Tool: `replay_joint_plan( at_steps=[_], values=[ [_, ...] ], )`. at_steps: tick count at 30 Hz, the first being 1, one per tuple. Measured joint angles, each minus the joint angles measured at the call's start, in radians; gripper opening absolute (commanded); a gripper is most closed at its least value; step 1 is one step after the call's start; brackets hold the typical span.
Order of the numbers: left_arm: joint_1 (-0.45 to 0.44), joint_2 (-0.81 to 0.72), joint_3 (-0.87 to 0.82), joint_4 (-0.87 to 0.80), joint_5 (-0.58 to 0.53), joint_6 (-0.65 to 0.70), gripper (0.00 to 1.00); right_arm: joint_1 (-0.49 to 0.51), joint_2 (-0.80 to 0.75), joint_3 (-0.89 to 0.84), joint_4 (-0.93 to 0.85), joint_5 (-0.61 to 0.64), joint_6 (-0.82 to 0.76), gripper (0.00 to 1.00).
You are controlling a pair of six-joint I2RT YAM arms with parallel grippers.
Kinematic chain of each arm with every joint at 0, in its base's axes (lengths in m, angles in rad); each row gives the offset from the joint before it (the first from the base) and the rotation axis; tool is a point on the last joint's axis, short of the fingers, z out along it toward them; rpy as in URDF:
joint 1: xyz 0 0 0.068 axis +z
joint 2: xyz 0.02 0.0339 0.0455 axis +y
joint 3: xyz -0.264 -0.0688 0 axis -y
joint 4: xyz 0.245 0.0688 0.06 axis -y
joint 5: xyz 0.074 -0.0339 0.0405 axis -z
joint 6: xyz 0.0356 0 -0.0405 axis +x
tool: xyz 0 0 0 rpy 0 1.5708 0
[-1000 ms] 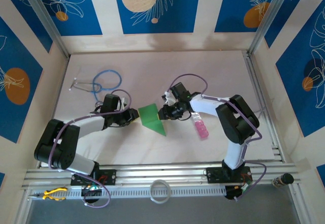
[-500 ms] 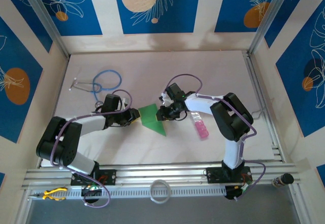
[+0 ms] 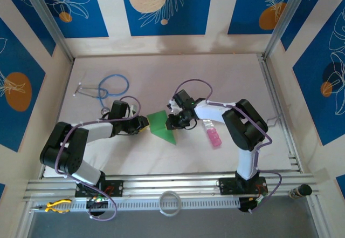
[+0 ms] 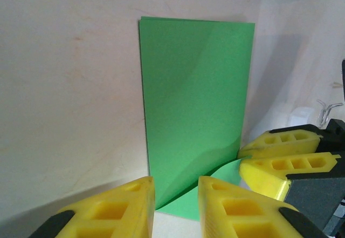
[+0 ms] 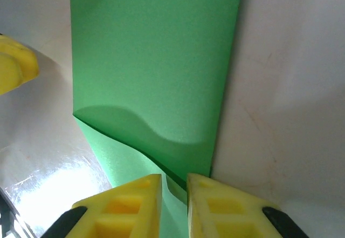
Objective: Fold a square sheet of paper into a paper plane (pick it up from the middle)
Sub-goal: Fourth fold the wing at the center of the table.
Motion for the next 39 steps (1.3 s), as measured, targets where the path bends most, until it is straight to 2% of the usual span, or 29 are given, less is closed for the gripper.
replay_joint_plan(
  at_steps=[9, 15, 30, 39],
  values=[
    [0.0, 0.0, 0.0, -0.001, 0.0, 0.0, 0.29, 0.001, -0.001, 0.0, 0.0, 0.0, -0.002, 0.06],
    [0.0, 0.0, 0.009, -0.024, -0.001, 0.006, 0.37, 0.0, -0.031, -0.024, 0.019, -0.018, 0.009, 0.03],
    [0.0, 0.047, 0.037, -0.051, 0.02, 0.018, 0.44, -0.059, -0.127, -0.145, 0.175, -0.163, 0.08, 0.01],
    [0.0, 0.08, 0.05, -0.005, 0.058, -0.01, 0.45, -0.076, -0.154, -0.184, 0.257, -0.216, 0.107, 0.01]
  ],
)
